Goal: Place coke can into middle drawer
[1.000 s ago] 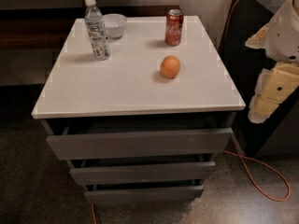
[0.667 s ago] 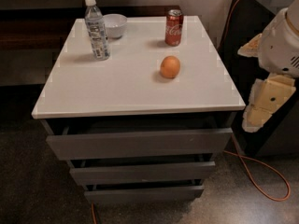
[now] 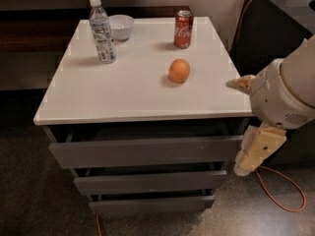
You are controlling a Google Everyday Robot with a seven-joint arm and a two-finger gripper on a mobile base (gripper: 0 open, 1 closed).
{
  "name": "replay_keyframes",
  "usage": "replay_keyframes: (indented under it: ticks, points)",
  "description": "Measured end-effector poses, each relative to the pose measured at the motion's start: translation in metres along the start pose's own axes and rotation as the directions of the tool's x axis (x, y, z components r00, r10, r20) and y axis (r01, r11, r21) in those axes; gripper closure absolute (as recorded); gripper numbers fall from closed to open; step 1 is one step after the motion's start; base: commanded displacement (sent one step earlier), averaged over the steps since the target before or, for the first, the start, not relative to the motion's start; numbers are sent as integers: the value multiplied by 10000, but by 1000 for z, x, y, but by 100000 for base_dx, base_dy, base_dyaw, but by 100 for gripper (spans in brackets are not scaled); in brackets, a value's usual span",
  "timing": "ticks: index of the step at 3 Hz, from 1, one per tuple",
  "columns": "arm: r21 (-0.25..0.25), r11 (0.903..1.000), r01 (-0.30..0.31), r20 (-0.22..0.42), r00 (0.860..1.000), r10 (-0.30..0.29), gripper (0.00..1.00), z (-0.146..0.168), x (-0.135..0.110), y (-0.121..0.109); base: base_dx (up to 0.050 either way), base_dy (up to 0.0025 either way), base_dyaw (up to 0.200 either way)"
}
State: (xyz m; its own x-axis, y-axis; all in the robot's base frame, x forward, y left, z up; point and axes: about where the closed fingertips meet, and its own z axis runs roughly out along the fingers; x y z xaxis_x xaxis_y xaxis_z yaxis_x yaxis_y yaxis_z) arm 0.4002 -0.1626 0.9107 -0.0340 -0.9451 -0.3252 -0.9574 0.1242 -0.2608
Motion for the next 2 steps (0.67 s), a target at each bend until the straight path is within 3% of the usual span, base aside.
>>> replay_keyframes:
  ticks: [2]
  points:
    - [108, 9906, 1365, 1160, 9838, -1369, 0, 71, -19, 44, 0, 0, 0]
